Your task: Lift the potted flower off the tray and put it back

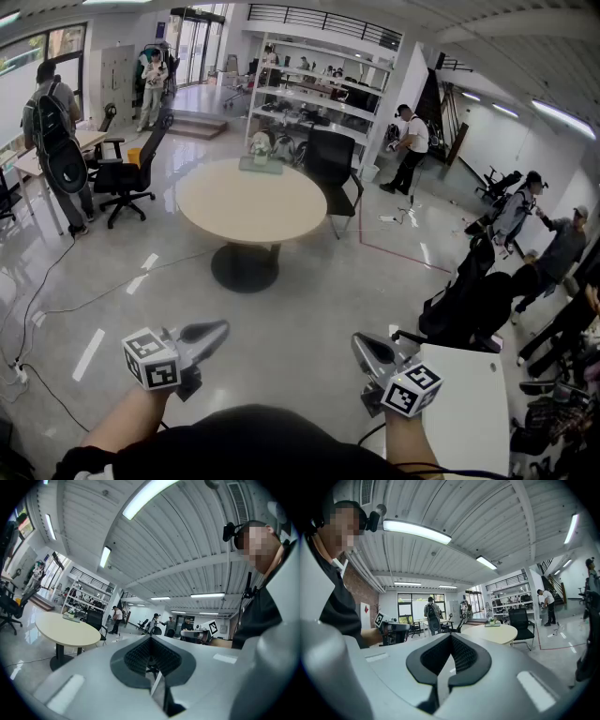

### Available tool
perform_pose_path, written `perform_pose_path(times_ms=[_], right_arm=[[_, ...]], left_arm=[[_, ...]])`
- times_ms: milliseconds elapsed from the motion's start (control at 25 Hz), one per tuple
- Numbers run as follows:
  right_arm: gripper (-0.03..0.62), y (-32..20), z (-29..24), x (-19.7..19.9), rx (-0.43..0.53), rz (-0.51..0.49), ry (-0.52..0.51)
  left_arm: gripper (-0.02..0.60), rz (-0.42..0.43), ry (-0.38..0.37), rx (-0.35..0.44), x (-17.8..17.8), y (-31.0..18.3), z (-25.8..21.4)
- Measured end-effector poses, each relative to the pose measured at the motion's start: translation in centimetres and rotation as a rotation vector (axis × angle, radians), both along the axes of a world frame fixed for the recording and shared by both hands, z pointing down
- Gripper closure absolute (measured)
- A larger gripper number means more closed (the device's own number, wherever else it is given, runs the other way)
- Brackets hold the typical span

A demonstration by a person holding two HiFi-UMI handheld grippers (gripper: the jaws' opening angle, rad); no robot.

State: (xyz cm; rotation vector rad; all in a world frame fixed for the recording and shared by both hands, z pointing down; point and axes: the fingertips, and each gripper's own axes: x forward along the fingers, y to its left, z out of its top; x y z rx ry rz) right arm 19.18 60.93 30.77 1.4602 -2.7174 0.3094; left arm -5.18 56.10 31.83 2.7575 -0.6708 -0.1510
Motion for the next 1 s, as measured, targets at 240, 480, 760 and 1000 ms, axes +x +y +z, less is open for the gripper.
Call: perform_pose_path(times_ms=[240, 480, 760, 1000], right_arm=[[0.583, -0.9, -0.3, 0.5, 0.0, 0.003, 0.002], [0.58, -0.7, -0.5, 1.5, -0.002, 0.002, -0.043], [0.58, -0.6, -0.1, 3.1, 0.004, 0.003, -0.051], [0.58, 0.2, 0.6, 5.0, -0.004, -0.004, -0.062]], left_arm=[[0.583, 0.007, 0.001, -0.001, 0.7, -0.8, -0.3], [0.583, 0.002, -0.003, -0.002, 1.5, -0.7, -0.2], [0.583, -0.011, -0.008, -0.003, 2.8, -0.5, 0.1], [0.583, -0.013, -0.014, -0.006, 5.0, 0.4, 0.5]])
